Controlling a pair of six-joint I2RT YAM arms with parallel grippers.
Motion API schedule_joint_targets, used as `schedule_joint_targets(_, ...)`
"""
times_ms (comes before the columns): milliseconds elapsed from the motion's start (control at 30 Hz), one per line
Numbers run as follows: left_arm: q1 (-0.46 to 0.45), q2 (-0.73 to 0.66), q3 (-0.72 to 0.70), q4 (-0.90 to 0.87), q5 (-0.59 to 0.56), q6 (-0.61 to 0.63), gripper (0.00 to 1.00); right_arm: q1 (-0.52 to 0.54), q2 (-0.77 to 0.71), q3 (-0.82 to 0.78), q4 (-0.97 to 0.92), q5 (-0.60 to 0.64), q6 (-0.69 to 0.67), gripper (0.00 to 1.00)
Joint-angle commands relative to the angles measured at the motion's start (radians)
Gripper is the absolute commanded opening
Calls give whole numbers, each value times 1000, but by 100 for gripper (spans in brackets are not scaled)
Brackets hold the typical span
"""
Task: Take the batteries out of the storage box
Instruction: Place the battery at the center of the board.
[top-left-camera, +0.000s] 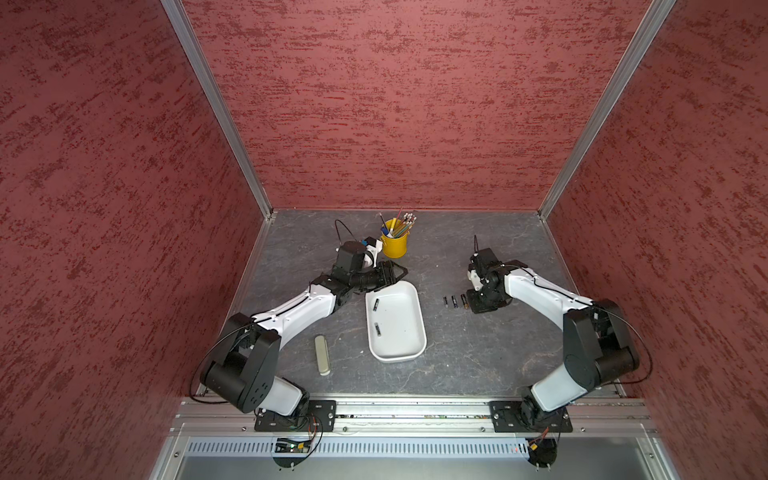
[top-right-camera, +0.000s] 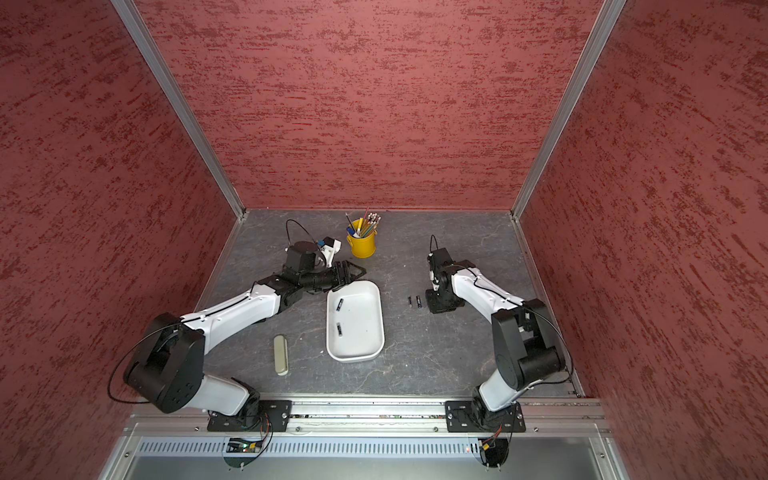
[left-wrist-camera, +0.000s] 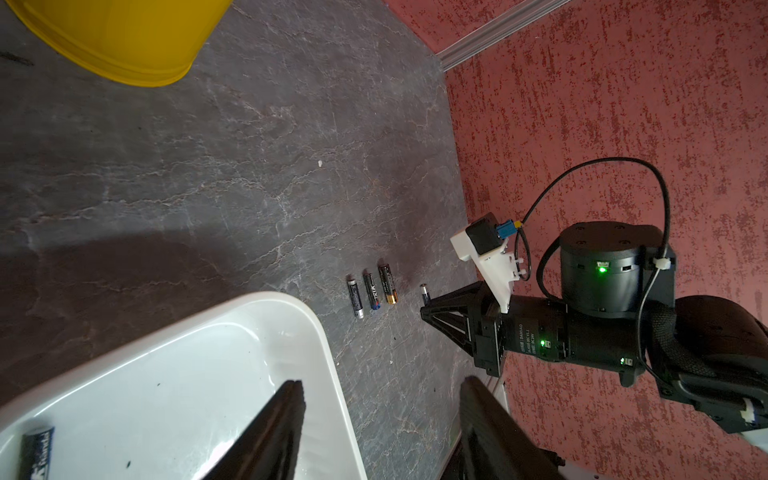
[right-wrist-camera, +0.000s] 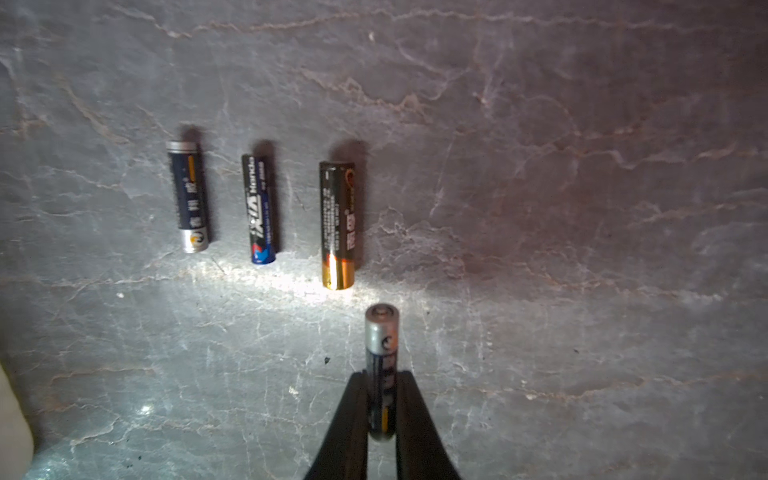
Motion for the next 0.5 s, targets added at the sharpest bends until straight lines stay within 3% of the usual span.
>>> schedule_joint_targets(0, 5, 8, -12, -2, -6, 21, 63, -10, 28, 24, 30, 46, -29, 15)
schedule_joint_targets(467, 12, 21, -23, 19, 4, 5, 63, -52, 128, 65, 59, -16, -48, 16)
